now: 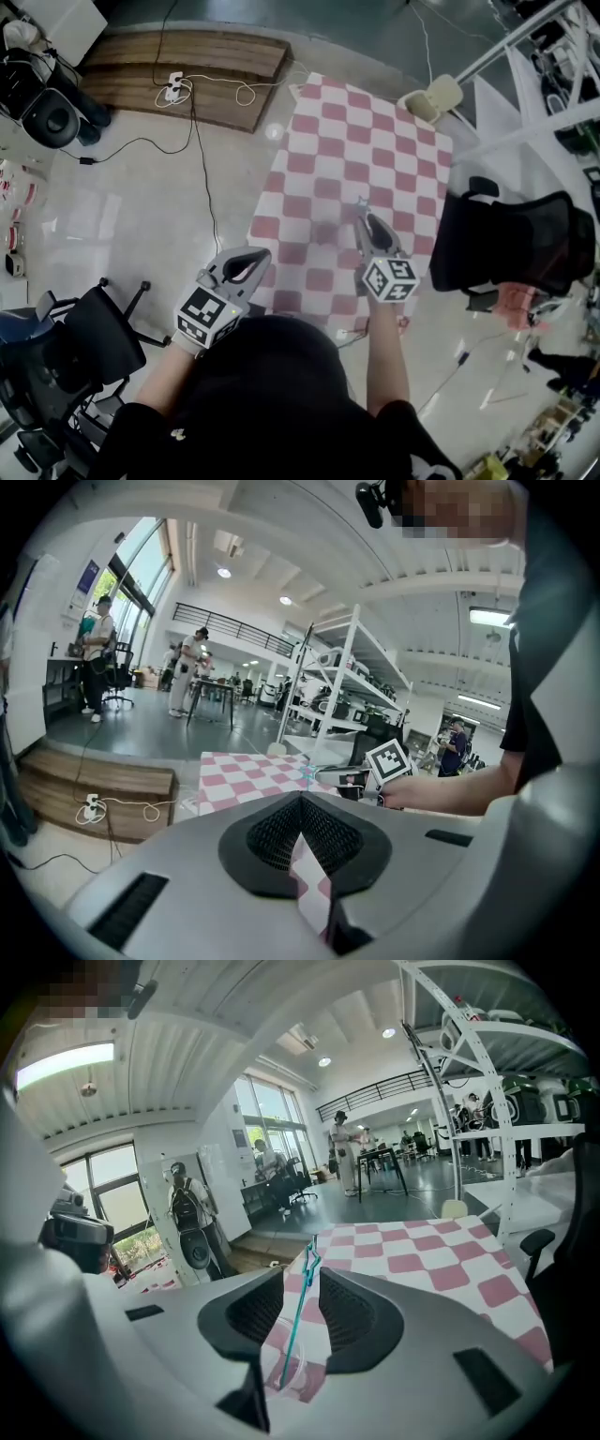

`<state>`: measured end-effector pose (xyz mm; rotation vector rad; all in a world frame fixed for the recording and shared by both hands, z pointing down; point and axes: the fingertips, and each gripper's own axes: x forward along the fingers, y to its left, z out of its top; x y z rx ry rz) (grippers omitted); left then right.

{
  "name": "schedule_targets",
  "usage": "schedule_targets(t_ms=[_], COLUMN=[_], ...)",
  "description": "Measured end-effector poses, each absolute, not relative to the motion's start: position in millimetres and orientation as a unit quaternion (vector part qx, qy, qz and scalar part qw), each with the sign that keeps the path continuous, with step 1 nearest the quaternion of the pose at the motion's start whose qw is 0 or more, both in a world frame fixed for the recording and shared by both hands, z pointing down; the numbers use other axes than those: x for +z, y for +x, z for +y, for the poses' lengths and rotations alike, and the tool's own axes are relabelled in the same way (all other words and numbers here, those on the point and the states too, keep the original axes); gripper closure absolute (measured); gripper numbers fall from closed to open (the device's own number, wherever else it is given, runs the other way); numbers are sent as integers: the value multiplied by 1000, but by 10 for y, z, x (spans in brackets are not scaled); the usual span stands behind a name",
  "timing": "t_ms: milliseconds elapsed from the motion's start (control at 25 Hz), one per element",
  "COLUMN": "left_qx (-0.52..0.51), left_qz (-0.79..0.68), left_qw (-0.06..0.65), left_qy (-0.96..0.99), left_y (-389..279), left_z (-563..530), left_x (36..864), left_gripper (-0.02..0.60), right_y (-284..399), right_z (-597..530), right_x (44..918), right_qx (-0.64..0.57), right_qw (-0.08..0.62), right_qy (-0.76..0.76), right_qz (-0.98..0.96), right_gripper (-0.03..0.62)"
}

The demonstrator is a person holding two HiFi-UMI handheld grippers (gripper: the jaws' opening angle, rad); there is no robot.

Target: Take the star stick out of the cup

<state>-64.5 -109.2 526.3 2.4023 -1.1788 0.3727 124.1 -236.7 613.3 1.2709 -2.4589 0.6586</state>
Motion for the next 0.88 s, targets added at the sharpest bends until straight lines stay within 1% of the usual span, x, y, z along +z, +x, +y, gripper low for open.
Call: schedule_targets(t_ms=[200,560,880], left_qx=[143,147,140], left_qz=[-431,-438,-424], left_qw=[224,231,228], left_qy=[862,856,865], left_y=[-806,-923,-823], left_z=[-1127,-1139,-1168], left_x=[5337,5393,5357], left_gripper=[543,541,541], right_y=[1183,1138,1035], right_z=[-2511,-2632,-2564], right_x=[6301,6362,6249], right_qx=[243,255,237], right_qw=[151,140,152], right_qy=[450,452,441], right_qz=[-846,-843,-852], right_gripper=[479,551,563])
